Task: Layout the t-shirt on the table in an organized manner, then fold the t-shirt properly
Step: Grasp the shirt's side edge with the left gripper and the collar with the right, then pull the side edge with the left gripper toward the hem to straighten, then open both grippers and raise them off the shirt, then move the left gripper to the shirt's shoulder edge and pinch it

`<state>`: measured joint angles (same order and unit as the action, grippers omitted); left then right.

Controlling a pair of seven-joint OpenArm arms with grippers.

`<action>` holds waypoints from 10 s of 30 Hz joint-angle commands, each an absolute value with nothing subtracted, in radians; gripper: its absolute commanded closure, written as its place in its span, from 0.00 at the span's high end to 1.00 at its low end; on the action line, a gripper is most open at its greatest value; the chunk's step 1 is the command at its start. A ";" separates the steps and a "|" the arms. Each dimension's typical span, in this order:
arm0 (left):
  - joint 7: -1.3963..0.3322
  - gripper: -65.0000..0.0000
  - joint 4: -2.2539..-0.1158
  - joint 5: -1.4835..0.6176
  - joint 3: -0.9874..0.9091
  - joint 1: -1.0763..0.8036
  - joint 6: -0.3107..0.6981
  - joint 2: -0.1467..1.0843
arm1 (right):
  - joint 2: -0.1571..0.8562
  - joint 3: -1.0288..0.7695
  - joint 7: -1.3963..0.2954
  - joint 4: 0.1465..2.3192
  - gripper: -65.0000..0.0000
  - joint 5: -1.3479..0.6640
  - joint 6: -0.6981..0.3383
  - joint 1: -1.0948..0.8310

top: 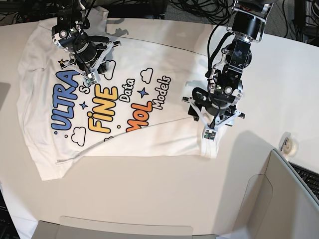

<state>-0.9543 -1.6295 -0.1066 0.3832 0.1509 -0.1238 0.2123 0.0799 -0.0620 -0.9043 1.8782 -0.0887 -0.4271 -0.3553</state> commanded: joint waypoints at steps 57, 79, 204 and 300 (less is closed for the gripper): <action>-0.817 0.15 -1.492 -0.101 0.380 0.280 -0.125 0.186 | 0.087 0.012 -0.995 1.753 0.08 -0.054 -0.435 -0.371; -0.811 0.00 -1.491 -0.101 0.381 0.349 -0.125 0.180 | 0.088 0.012 -0.995 1.753 0.08 -0.054 -0.435 -0.378; -0.541 0.63 -2.040 -0.386 0.133 -0.363 -0.159 0.351 | 0.012 -1.322 -1.396 1.509 0.39 -1.242 -0.443 -0.334; -1.204 0.63 -1.756 -1.259 -0.456 -0.272 -0.170 0.044 | -0.050 -1.081 -1.396 1.503 0.04 -0.989 -0.438 -0.349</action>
<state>-1.2083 -1.7386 -1.2335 -0.4515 -0.2890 -0.1787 0.0360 -0.0395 -1.0874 -1.3148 1.5154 -1.1507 -0.4534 -0.3264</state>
